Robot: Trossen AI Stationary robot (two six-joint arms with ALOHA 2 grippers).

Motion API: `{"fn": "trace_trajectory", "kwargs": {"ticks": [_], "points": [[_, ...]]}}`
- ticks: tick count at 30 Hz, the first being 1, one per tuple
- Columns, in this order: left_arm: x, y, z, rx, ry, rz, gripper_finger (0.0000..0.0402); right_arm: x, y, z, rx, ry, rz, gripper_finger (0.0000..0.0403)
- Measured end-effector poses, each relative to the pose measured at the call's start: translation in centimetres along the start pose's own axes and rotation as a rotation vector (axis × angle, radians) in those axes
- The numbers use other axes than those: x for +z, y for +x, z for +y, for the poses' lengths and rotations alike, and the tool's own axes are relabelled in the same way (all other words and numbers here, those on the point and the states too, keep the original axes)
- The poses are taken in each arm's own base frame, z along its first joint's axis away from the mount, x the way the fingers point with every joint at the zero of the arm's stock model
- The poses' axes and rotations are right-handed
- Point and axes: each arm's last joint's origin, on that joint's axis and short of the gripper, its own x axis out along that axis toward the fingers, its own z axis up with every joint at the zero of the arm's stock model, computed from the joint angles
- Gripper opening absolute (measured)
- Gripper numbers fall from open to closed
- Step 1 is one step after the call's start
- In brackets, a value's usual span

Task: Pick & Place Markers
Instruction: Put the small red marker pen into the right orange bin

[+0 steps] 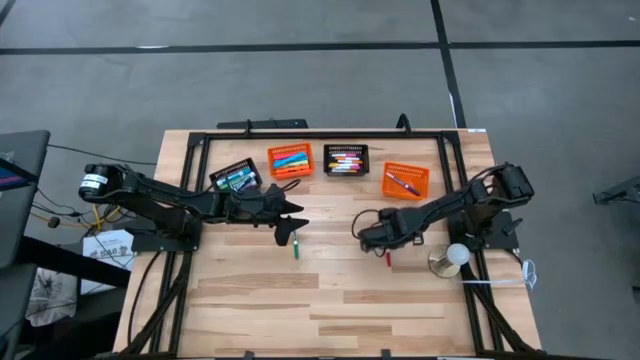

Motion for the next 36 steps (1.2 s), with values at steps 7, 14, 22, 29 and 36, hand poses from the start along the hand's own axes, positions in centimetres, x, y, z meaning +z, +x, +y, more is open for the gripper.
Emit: {"fn": "trace_trajectory", "kwargs": {"ticks": [7, 14, 22, 29, 36], "points": [[0.0, 0.0, 0.0, -0.001, -0.001, -0.003, 0.0254, 0.5, -3.1, -0.7, 0.111, -0.064, -0.029, 0.0014], [0.0, 0.0, 0.0, -0.003, -0.001, -0.005, 0.0254, 1.6, -8.8, -1.7, 0.445, -0.302, -0.074, 0.0022], [0.1, 0.0, -0.1, -0.005, -0.002, -0.010, 0.0254, 3.2, -16.5, -4.7, 0.964, -0.557, -0.215, 0.0016], [0.1, 0.0, -0.1, -0.007, -0.007, -0.012, 0.0254, 3.8, -20.7, -7.9, 1.242, -0.643, -0.359, 0.0017], [0.3, 0.0, -0.2, -0.019, -0.019, -0.034, 0.0254, 4.1, -20.3, -9.8, 1.132, -0.645, -0.405, 0.0018]]}}
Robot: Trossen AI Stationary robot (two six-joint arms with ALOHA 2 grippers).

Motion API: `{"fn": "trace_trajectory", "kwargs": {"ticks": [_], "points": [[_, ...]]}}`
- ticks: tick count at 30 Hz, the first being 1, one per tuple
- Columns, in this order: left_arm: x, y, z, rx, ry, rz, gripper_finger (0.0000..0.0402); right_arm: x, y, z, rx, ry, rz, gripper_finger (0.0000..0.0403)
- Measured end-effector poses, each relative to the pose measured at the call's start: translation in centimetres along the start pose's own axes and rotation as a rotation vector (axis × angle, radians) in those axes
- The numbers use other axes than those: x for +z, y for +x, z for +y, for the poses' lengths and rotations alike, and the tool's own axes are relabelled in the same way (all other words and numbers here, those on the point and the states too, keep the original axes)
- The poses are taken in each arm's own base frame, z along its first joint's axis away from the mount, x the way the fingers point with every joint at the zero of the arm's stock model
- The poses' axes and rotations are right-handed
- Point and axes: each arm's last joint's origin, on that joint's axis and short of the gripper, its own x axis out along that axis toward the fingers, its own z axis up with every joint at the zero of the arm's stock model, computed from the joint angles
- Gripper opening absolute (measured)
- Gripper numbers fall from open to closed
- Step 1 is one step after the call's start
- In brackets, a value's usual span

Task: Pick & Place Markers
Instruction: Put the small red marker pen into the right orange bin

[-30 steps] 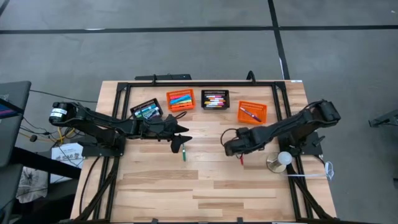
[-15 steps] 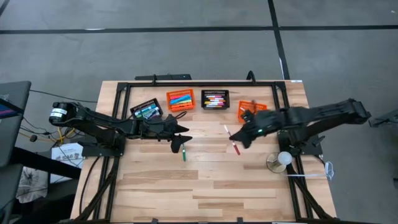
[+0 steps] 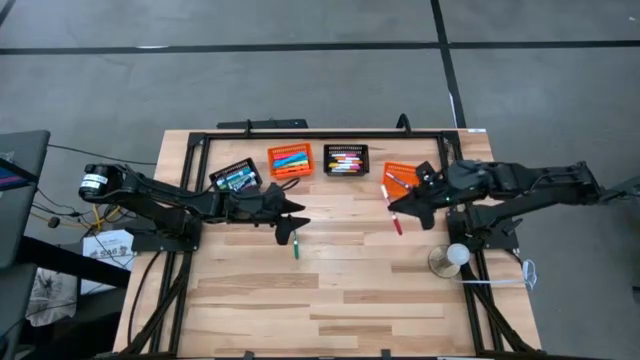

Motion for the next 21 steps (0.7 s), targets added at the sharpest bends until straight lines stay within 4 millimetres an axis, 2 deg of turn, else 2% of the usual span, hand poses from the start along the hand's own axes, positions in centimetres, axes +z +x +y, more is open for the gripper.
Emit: {"fn": "trace_trajectory", "kwargs": {"ticks": [5, 9, 15, 21], "points": [[0.2, 0.0, -0.1, -0.014, -0.012, -0.023, 0.0254, -1.2, 0.2, -2.6, -0.312, 0.016, 0.104, 0.0016], [0.5, 0.0, -0.3, -0.029, -0.022, -0.050, 0.0254, -1.3, 0.6, -4.5, -0.513, -0.015, 0.153, 0.0018], [0.8, 0.0, -0.4, -0.037, -0.047, -0.078, 0.0254, -0.2, 1.9, -7.3, -0.707, -0.149, 0.234, 0.0016], [0.8, 0.0, -0.4, -0.040, -0.051, -0.083, 0.0254, 1.2, 3.3, -11.3, -0.889, -0.238, 0.387, 0.0017]]}}
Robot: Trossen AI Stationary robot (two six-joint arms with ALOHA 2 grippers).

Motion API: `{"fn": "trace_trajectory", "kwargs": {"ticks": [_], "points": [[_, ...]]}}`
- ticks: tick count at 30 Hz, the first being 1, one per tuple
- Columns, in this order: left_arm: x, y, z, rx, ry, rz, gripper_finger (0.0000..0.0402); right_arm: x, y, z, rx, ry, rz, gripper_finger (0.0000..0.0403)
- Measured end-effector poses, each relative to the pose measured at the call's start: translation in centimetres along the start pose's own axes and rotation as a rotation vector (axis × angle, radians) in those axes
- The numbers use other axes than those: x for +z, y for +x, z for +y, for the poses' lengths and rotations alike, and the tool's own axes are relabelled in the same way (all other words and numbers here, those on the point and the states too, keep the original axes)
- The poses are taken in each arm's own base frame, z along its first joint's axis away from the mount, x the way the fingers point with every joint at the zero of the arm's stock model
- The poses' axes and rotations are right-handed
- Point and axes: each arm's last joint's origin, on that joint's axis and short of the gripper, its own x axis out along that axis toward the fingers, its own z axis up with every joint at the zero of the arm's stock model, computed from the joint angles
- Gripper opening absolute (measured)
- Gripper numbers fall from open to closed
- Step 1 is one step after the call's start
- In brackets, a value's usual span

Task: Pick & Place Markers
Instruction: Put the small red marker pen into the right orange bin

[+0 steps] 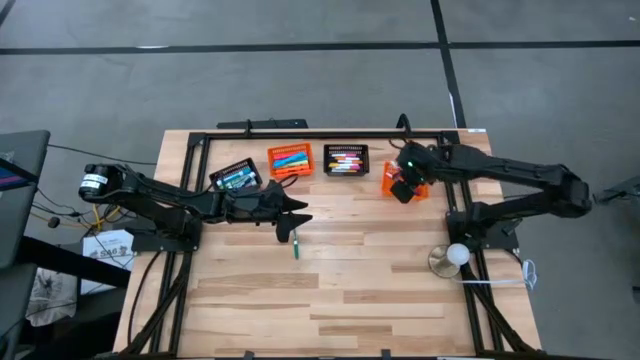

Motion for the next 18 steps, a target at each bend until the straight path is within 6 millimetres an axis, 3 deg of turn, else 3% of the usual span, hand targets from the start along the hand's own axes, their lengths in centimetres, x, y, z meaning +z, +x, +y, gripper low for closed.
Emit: {"fn": "trace_trajectory", "kwargs": {"ticks": [9, 18], "points": [[0.1, 0.0, -0.1, -0.009, -0.004, -0.014, 0.0254, 1.5, 5.0, -2.7, -0.121, -0.095, 0.189, 0.0019], [0.2, 0.0, -0.1, -0.013, -0.005, -0.019, 0.0254, 2.1, 8.0, -3.2, -0.125, -0.147, 0.255, 0.0022]]}}
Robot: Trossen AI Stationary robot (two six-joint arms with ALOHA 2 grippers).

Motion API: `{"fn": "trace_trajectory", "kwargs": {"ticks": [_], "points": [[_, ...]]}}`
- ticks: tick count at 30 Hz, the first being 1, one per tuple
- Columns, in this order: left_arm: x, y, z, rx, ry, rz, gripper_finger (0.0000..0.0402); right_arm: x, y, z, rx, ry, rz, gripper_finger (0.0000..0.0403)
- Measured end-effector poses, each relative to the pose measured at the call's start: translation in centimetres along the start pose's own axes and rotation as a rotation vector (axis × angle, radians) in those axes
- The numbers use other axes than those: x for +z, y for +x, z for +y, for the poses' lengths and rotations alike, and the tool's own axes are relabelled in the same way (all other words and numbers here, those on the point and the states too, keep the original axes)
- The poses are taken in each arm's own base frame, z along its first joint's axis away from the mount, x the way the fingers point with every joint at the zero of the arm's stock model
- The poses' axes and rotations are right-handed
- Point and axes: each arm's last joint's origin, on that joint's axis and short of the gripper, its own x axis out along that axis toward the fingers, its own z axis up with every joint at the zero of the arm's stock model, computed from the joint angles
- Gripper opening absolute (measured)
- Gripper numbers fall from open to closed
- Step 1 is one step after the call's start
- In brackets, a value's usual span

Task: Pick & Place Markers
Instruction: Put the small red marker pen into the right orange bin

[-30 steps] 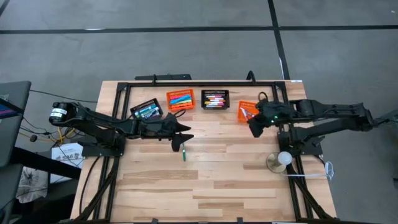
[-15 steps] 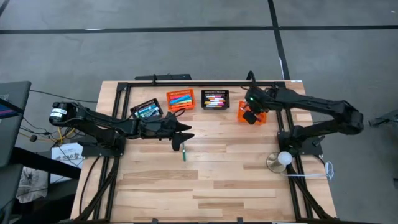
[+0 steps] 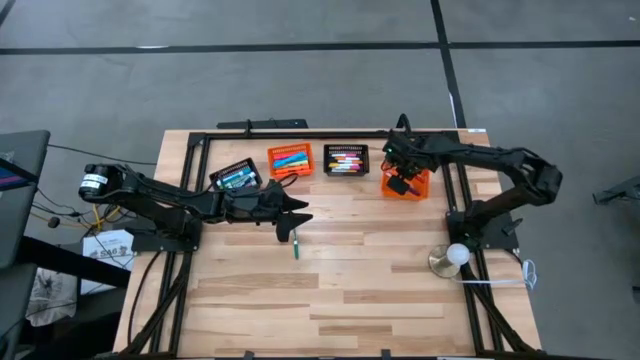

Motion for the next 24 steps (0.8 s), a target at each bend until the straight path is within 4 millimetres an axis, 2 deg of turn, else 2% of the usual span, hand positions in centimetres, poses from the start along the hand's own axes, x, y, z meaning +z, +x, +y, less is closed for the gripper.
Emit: {"fn": "trace_trajectory", "kwargs": {"ticks": [5, 24], "points": [[0.0, 0.0, 0.0, -0.001, 0.000, -0.002, 0.0254, 0.1, 0.6, 0.5, 0.049, -0.014, 0.033, 0.0022], [0.1, 0.0, 0.0, -0.004, 0.006, -0.006, 0.0254, -0.3, 0.4, 1.4, 0.085, 0.022, 0.065, 0.0025]]}}
